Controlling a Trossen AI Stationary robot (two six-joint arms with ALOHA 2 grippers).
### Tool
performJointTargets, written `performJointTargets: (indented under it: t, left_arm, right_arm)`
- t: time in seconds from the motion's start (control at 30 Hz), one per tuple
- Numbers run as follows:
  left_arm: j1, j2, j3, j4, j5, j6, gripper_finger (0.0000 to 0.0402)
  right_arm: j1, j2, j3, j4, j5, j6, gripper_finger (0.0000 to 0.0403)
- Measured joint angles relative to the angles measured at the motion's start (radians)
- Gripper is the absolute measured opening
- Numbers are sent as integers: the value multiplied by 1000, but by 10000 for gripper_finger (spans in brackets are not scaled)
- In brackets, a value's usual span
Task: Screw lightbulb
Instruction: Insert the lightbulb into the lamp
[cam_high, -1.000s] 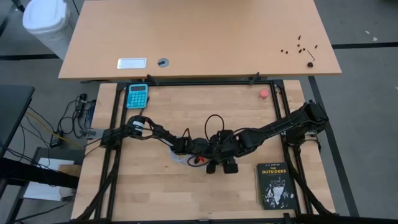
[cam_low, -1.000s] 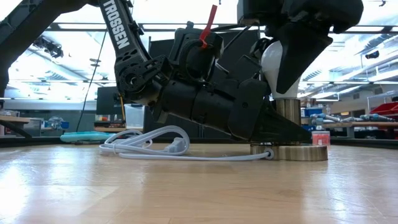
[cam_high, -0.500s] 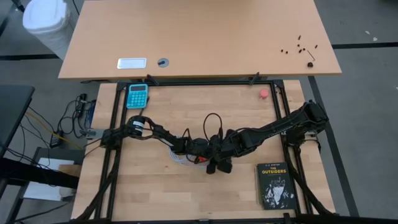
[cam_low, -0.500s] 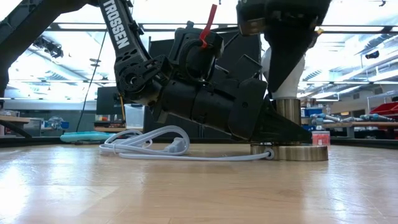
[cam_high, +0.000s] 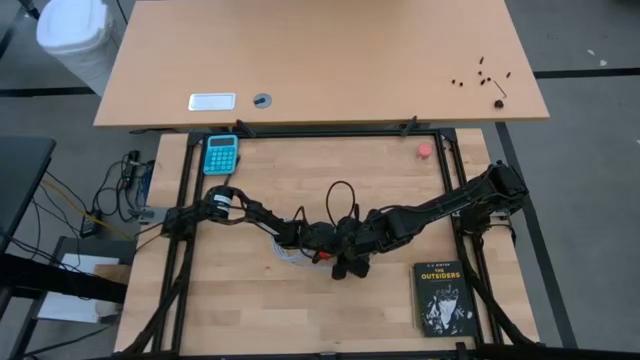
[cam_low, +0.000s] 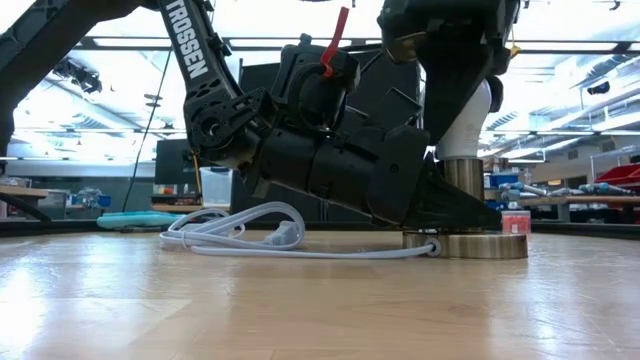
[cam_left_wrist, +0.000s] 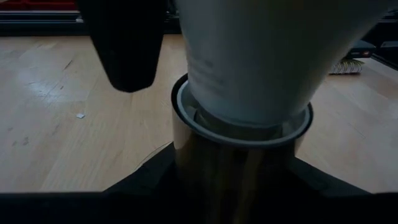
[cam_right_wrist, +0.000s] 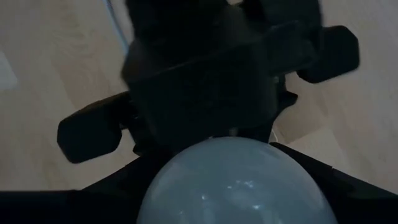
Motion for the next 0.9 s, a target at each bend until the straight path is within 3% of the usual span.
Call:
performJointTargets:
  t: [0.47,0.9]
  left_arm:
    - [2,0,0,-1,-7,-4,193]
    - [2,0,1,-2,-7,-4,193]
  right_arm:
    - [-25,-4,0,32,-29,-136,326]
    - [-38,-17,74,-112,12,-189,324]
